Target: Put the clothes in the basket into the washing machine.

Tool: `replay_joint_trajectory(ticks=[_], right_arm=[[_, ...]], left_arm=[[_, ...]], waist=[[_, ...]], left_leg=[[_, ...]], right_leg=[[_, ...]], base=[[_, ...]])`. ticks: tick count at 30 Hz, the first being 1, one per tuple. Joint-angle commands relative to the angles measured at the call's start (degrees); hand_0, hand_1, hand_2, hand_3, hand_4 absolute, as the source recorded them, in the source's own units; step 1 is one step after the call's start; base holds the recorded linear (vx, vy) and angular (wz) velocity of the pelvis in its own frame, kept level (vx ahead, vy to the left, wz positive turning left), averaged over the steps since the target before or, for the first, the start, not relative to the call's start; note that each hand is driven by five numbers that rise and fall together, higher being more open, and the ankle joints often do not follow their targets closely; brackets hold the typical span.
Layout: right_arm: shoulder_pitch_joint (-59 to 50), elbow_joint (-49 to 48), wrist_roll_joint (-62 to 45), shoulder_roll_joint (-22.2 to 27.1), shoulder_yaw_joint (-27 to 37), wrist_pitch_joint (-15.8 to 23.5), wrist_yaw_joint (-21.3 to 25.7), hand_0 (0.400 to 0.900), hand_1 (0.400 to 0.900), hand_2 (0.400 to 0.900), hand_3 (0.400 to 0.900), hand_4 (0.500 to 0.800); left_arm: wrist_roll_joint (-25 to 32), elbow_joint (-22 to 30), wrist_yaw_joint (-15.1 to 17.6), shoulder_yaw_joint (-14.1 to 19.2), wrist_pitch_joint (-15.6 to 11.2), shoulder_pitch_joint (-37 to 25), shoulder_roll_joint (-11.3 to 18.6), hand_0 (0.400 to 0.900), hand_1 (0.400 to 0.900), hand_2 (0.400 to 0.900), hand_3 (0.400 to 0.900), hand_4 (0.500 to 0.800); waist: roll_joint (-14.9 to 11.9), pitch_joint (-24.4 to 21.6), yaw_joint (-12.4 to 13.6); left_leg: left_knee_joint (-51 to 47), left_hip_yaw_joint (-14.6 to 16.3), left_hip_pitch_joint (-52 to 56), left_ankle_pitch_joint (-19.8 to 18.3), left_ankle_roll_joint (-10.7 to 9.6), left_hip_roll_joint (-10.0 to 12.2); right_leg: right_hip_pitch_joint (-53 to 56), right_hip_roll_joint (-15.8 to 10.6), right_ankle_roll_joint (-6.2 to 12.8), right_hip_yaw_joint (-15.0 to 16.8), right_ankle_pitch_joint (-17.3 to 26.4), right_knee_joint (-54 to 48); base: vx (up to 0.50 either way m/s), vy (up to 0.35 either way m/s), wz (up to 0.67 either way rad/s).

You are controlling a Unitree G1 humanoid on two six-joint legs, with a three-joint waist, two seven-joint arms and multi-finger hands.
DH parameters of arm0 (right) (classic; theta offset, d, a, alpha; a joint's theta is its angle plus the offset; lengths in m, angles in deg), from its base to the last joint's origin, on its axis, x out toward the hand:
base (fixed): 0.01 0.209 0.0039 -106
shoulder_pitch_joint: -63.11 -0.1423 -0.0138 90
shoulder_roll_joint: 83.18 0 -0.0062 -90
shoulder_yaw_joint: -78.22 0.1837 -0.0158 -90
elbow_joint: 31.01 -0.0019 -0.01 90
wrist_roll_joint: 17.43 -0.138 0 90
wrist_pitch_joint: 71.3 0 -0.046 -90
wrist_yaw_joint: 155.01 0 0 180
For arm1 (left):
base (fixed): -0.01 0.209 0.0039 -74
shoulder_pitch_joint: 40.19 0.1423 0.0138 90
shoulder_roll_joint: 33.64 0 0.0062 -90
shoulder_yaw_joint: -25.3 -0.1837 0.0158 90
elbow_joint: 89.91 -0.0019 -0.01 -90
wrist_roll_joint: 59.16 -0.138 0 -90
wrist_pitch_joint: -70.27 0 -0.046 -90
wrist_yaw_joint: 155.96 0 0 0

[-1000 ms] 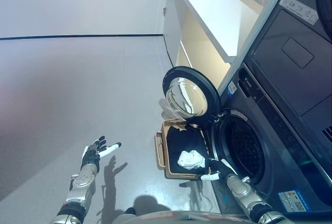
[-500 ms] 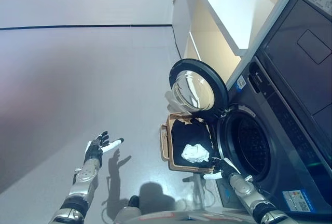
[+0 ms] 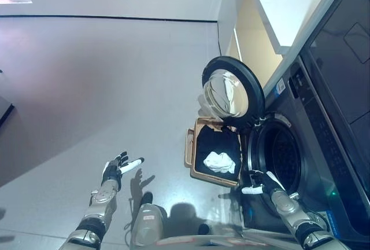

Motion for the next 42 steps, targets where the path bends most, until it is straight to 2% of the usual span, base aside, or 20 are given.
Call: replay_joint_trajectory(ticks=[1, 4, 5, 8, 9, 10, 11, 13, 15, 18, 19, 22, 24, 26, 28, 30, 33, 38, 40, 42], right_arm=[[-3.4, -1.5, -1.5, 2.6, -0.2, 3.4, 2.4, 0.900, 0.900, 0.900, 0.900, 0.800], [-4.7, -0.7, -1.2, 2.9, -0.9, 3.4, 2.5, 0.900, 0.900, 0.900, 0.900, 0.800], [-6.1, -0.5, -1.5, 3.1, -1.2, 3.2, 2.7, 0.900, 0.900, 0.900, 0.900, 0.800], [-9.1, -0.3, -1.0, 2.5, -2.0, 2.8, 3.5, 0.900, 0.900, 0.900, 0.900, 0.800], [-9.3, -0.1, -1.1, 2.3, -1.9, 2.7, 3.7, 0.900, 0.900, 0.900, 0.900, 0.800], [-10.0, 0.1, -1.2, 2.2, -1.7, 2.6, 4.0, 0.900, 0.900, 0.900, 0.900, 0.800], [-9.9, 0.0, -1.6, 1.6, -0.9, 2.6, 5.0, 0.900, 0.900, 0.900, 0.900, 0.800], [-13.5, 0.5, -3.4, -0.4, -2.3, 2.7, 6.0, 0.900, 0.900, 0.900, 0.900, 0.800], [-16.3, 0.0, -3.0, -0.6, -4.4, 2.6, 6.1, 0.900, 0.900, 0.900, 0.900, 0.800], [-17.9, 0.3, -2.5, -0.2, -5.4, 2.6, 5.7, 0.900, 0.900, 0.900, 0.900, 0.800], [-17.8, -0.3, -2.2, 0.5, -5.3, 2.4, 5.7, 0.900, 0.900, 0.900, 0.900, 0.800], [-18.0, -3.3, -1.5, 1.8, -5.1, 2.0, 5.8, 0.900, 0.900, 0.900, 0.900, 0.800], [-18.0, -4.5, -1.4, 1.9, -5.2, 2.0, 5.6, 0.900, 0.900, 0.900, 0.900, 0.800], [-18.1, -5.2, -1.2, 1.5, -5.7, 1.9, 5.4, 0.900, 0.900, 0.900, 0.900, 0.800], [-18.0, -5.1, -1.7, 0.5, -5.7, 1.9, 5.3, 0.900, 0.900, 0.900, 0.900, 0.800], [-18.6, -4.4, -2.0, -0.4, -6.0, 1.8, 4.9, 0.900, 0.900, 0.900, 0.900, 0.800], [-19.6, -3.1, -2.2, -0.6, -6.2, 1.8, 4.9, 0.900, 0.900, 0.900, 0.900, 0.800], [-19.5, -0.9, -2.0, 0.2, -4.8, 1.7, 5.5, 0.900, 0.900, 0.900, 0.900, 0.800], [-19.4, -0.1, -1.3, 0.5, -4.3, 1.5, 6.1, 0.900, 0.900, 0.900, 0.900, 0.800], [-19.5, 1.0, -1.3, 1.1, -3.3, 1.5, 7.0, 0.900, 0.900, 0.900, 0.900, 0.800]], left_arm=[[2.4, 2.0, 2.0, 1.5, -4.9, -4.5, 1.5, 0.900, 0.900, 0.900, 0.900, 0.800], [3.1, 1.2, 2.6, 1.8, -5.4, -4.6, 1.5, 0.900, 0.900, 0.900, 0.900, 0.800], [3.8, 0.9, 3.3, 1.9, -5.8, -5.3, 2.1, 0.900, 0.900, 0.900, 0.900, 0.800], [5.0, 1.7, 5.4, 2.1, -6.7, -6.9, 4.1, 0.900, 0.900, 0.900, 0.900, 0.800], [4.9, 0.6, 5.9, 1.6, -6.2, -8.4, 4.7, 0.900, 0.900, 0.900, 0.900, 0.800], [4.7, 1.0, 6.1, 1.5, -6.6, -8.6, 5.2, 0.900, 0.900, 0.900, 0.900, 0.800], [4.1, 0.5, 6.5, 0.6, -6.0, -9.6, 5.7, 0.900, 0.900, 0.900, 0.900, 0.800], [4.8, 0.6, 6.9, -0.2, -7.1, -12.4, 7.5, 0.900, 0.900, 0.900, 0.900, 0.800], [4.9, 1.6, 7.6, -0.4, -8.0, -14.5, 8.9, 0.900, 0.900, 0.900, 0.900, 0.800], [4.6, 0.5, 8.8, -0.7, -8.5, -16.8, 9.2, 0.900, 0.900, 0.900, 0.900, 0.800], [4.9, 1.2, 9.2, -0.8, -8.5, -17.2, 9.0, 0.900, 0.900, 0.900, 0.900, 0.800], [5.3, 3.7, 8.9, -0.3, -8.7, -16.2, 8.7, 0.900, 0.900, 0.900, 0.900, 0.800], [4.6, 4.4, 9.0, 0.0, -8.4, -15.0, 8.6, 0.900, 0.900, 0.900, 0.900, 0.800], [5.3, 6.1, 8.9, 1.3, -8.4, -13.5, 8.5, 0.900, 0.900, 0.900, 0.900, 0.800], [5.9, 6.9, 8.9, 2.8, -8.2, -12.3, 8.1, 0.900, 0.900, 0.900, 0.900, 0.800], [6.1, 6.2, 8.6, 3.4, -8.4, -12.1, 7.8, 0.900, 0.900, 0.900, 0.900, 0.800], [6.8, 4.0, 8.3, 2.8, -8.6, -13.3, 7.2, 0.900, 0.900, 0.900, 0.900, 0.800], [6.8, 3.6, 7.9, 2.9, -9.2, -14.1, 7.1, 0.900, 0.900, 0.900, 0.900, 0.800], [6.4, 5.2, 8.2, 2.6, -9.1, -14.6, 7.5, 0.900, 0.900, 0.900, 0.900, 0.800], [6.3, 9.2, 8.6, 2.5, -9.5, -14.3, 7.2, 0.900, 0.900, 0.900, 0.900, 0.800]], waist=[[0.3, -2.9, 1.3], [1.0, -3.0, 1.9], [1.4, -3.1, 2.3], [1.4, -4.3, 3.8], [1.2, -4.3, 4.2], [1.0, -4.6, 4.7], [0.5, -4.9, 4.1], [0.1, -4.1, 4.3], [-0.6, -4.2, 4.8], [-1.3, -4.6, 4.8], [-1.2, -4.7, 4.3], [-1.2, -5.4, 4.3], [-0.7, -5.2, 4.3], [0.8, -3.6, 3.9], [1.7, -1.7, 3.4], [2.2, -0.5, 2.7], [2.1, 1.5, 0.6], [0.5, 3.5, -2.7], [-0.6, 3.9, -2.7], [-0.4, 4.6, -2.4]], left_leg=[[-9.2, -0.3, -5.5, 8.8, -0.7, 4.3], [-10.1, 0.6, -5.3, 9.3, -1.4, 5.1], [-8.8, 1.7, -6.1, 9.4, -1.9, 4.6], [-6.7, 3.1, -5.7, 8.8, -1.7, 2.4], [-5.7, 5.4, -6.5, 9.5, -2.0, 1.6], [-3.0, 5.7, -7.4, 7.8, -1.1, 0.1], [0.0, 7.3, -8.9, 6.7, -1.1, -1.6], [0.4, 7.6, -10.7, 6.6, -1.1, -2.0], [0.3, 7.4, -13.6, 6.4, -0.8, -2.8], [2.8, 8.1, -16.4, 4.5, 0.4, -5.1], [3.5, 9.8, -17.7, 4.6, 0.3, -5.9], [7.5, 10.9, -19.3, 0.9, 2.0, -8.2], [9.3, 11.7, -17.7, -2.4, 4.4, -9.6], [9.1, 12.5, -13.9, -4.2, 7.3, -11.1], [8.5, 13.4, -10.3, -5.3, 8.9, -12.1], [6.0, 14.2, -6.1, -5.6, 9.3, -12.1], [4.4, 13.8, -1.9, -7.0, 8.1, -12.9], [4.7, 11.1, 2.0, -10.4, 6.3, -14.0], [6.3, 9.5, 1.4, -11.6, 5.7, -14.2], [8.6, 8.4, -1.0, -12.2, 5.4, -13.9]], right_leg=[[-0.3, 0.4, 3.89, 4.4, -3.5, 5.4], [0.9, -0.7, 4.57, 6.2, -5.0, 5.6], [2.7, -2.8, 5.74, 8.0, -6.1, 4.7], [4.7, -9.8, 9.28, 9.7, -6.4, 5.3], [4.2, -12.1, 10.33, 9.1, -4.6, 6.6], [3.6, -13.9, 11.06, 8.8, -2.1, 7.6], [4.8, -15.4, 11.46, 8.8, 2.5, 6.8], [0.4, -14.9, 11.55, 9.8, 7.0, 7.0], [-0.2, -15.0, 13.12, 8.8, 10.8, 2.8], [2.0, -16.6, 12.93, 6.9, 11.2, -1.3], [2.6, -17.4, 12.80, 5.8, 13.8, -2.1], [1.5, -20.5, 12.46, 4.4, 21.1, -2.0], [-2.1, -22.2, 10.42, 5.8, 26.4, 5.5], [-8.8, -22.4, 7.24, 7.4, 29.0, 15.8], [-12.7, -21.9, 6.62, 7.0, 28.9, 20.9], [-18.5, -19.7, 6.39, 4.2, 22.9, 20.9], [-21.7, -17.9, 7.84, 0.7, 17.5, 12.2], [-24.2, -14.6, 11.41, 2.5, 20.7, -3.1], [-23.7, -14.1, 11.52, 3.2, 21.3, -5.1], [-24.6, -13.7, 11.14, 2.0, 21.6, -4.4]], base=[[0.28, 0.155, -0.63], [0.27, 0.184, -0.61], [0.34, 0.294, -0.74], [0.43, 0.425, -0.82], [0.43, 0.365, -0.55], [0.42, 0.300, -0.08], [0.32, 0.220, -0.14], [0.13, 0.099, -0.17], [0.08, 0.027, -0.08], [0.20, 0.101, 0.23], [0.18, 0.164, 0.30], [0.18, 0.227, -0.12], [0.25, 0.328, -0.31], [0.22, 0.416, -0.33], [0.20, 0.314, -0.20], [0.22, 0.162, -0.16], [0.24, -0.020, 0.27], [0.23, -0.158, 0.61], [0.14, -0.268, 0.71], [0.05, -0.229, 0.58]])
